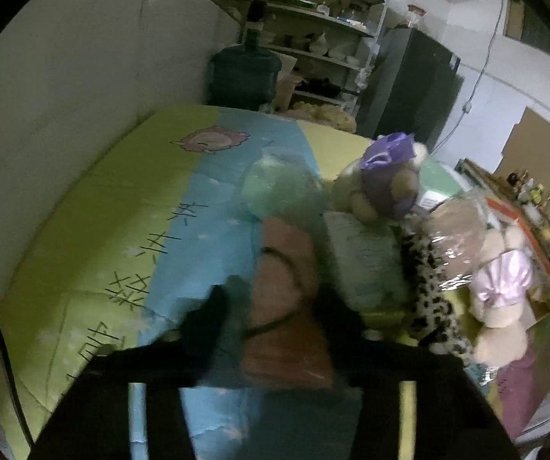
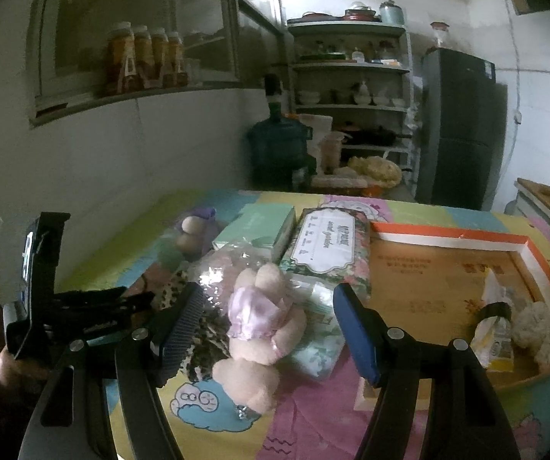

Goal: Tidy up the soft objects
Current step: 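Grasp the pink towel with the left tool while the right tool grasps the pink-hat bunny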

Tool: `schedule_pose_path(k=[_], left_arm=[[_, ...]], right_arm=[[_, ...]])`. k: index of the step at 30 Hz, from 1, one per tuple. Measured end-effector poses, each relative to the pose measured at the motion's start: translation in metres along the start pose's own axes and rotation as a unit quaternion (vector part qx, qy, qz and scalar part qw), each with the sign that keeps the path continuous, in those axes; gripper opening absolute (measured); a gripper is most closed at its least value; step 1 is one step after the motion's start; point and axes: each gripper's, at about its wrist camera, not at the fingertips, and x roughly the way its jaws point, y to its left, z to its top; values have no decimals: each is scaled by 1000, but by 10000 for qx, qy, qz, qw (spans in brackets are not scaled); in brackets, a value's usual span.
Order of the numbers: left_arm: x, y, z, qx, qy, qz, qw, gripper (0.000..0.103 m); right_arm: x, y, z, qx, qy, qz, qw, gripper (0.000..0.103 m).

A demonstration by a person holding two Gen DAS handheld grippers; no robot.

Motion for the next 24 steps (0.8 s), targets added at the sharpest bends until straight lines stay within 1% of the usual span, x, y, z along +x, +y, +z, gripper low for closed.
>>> schedule_pose_path(k=[1, 5, 9, 17, 24], left_arm=[[-1, -1, -1, -21, -15, -42, 10000, 35], [-6, -4, -5, 8, -125, -11, 9999, 33], [-19, -7, -9, -3, -270, 31, 9996, 33], [-50, -18, -6, 62, -731, 61, 9973, 33], [-63, -21, -8, 68, -879, -25, 9961, 33]], right_arm=[[0, 1, 1, -8, -6, 6, 10000, 72], [-1, 5, 1, -36, -56, 21, 10000, 72], [-2, 5, -3, 0, -11, 23, 10000, 72], [10, 7, -25, 71, 377, 149, 9992, 72], [29, 8, -35, 159, 703, 147, 9973, 71]])
